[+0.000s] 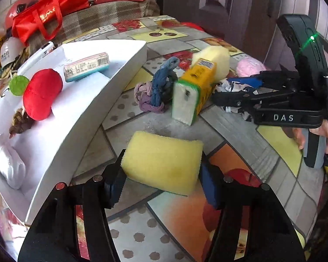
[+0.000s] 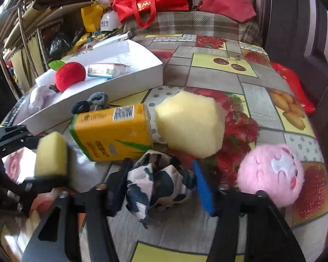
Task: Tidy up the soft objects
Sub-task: 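Carry the sponge and cow-print cloth into the white box and release both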
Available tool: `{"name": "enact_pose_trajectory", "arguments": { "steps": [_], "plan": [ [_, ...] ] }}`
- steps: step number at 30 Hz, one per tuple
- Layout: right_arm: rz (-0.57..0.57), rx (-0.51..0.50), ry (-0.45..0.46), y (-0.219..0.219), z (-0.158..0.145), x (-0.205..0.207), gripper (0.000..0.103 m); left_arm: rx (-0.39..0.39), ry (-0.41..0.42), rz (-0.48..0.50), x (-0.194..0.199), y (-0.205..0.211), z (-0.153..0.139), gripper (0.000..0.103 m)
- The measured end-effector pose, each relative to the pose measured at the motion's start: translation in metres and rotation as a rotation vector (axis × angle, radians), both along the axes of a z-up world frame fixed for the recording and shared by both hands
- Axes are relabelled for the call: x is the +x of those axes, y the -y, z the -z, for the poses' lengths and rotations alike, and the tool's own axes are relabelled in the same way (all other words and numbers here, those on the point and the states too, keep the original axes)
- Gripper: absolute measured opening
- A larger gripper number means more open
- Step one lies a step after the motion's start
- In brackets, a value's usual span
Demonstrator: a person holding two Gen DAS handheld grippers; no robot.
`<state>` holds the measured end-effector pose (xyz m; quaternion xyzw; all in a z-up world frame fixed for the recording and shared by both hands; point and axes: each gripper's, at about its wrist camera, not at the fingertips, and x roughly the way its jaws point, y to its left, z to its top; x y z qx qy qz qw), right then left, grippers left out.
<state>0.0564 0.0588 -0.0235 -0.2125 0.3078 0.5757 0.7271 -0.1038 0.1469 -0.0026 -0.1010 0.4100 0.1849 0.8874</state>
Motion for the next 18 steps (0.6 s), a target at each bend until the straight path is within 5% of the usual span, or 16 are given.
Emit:
{"name": "enact_pose_trajectory", "arguments": {
  "steps": [5, 7, 10, 18],
  "plan": [
    [-0.009, 0.174, 0.069, 0.035, -0.020, -0.017, 0.045, -0.012, 0.138, -0.001, -0.021, 0.000, -0.015, 0.059],
    [-0.009, 0.279, 0.151, 0.051, -0.030, -0.033, 0.045, 0.034, 0.209, -0.019, -0.031, 0.002, -0.026, 0.059],
    [-0.005, 0.378, 0.150, 0.058, -0.037, -0.047, 0.045, 0.141, 0.294, -0.057, -0.041, 0.005, -0.039, 0.059],
    [0.023, 0.441, 0.155, 0.027, -0.043, -0.067, 0.046, 0.213, 0.381, -0.224, -0.056, -0.046, -0.055, 0.059]
  ]
}}
